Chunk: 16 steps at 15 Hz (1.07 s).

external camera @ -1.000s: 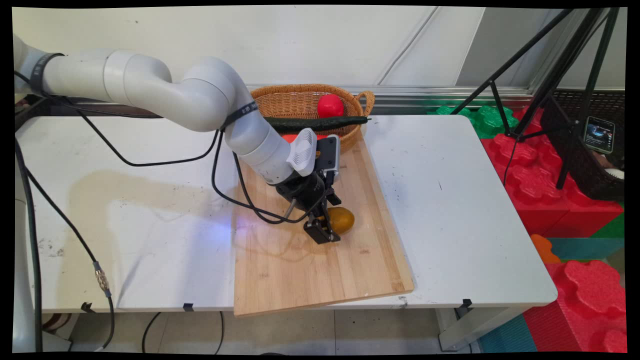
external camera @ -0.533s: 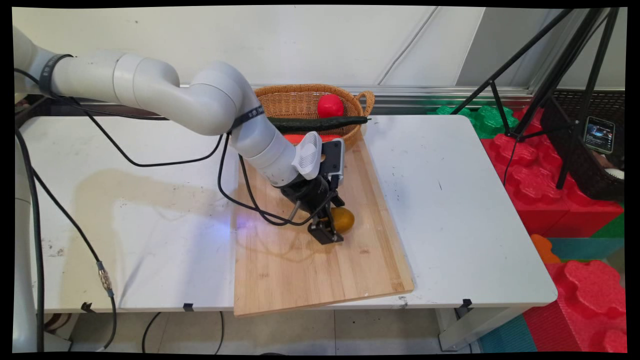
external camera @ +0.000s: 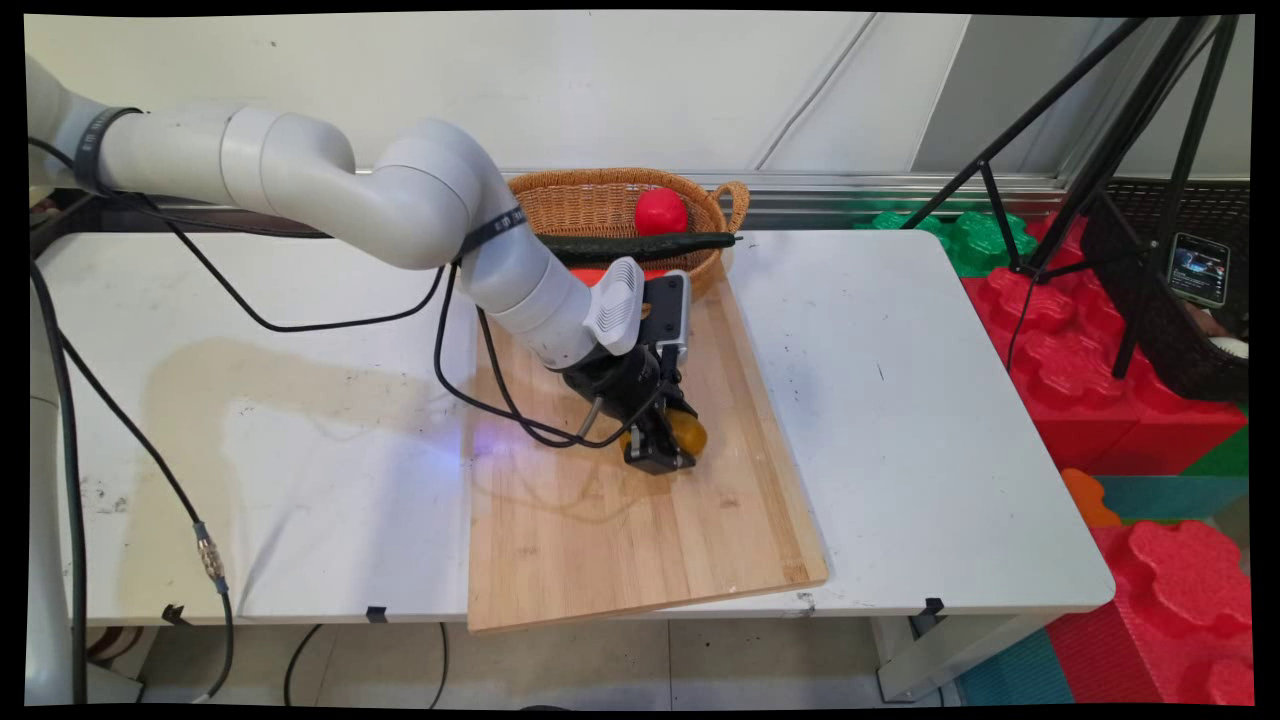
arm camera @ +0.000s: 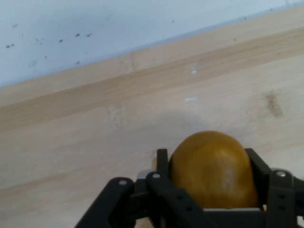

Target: Place the picked object in the vegetable basket

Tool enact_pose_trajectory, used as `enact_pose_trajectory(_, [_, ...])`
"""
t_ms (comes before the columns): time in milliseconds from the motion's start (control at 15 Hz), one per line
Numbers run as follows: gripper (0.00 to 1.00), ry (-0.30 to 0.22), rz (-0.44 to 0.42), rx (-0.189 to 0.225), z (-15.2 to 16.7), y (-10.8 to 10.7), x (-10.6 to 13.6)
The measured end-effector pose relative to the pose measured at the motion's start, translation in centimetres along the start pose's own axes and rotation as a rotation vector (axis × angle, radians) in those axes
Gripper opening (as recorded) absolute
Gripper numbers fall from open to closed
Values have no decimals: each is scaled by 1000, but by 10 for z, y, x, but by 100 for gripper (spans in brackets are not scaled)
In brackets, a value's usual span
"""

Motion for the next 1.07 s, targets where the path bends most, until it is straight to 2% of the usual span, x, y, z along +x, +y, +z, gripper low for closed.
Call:
enact_pose_trajectory(400, [0,35,-10,18,-22,3,1])
enact_pose_trajectory(1067, [0,154,-64,67,-106,2,0])
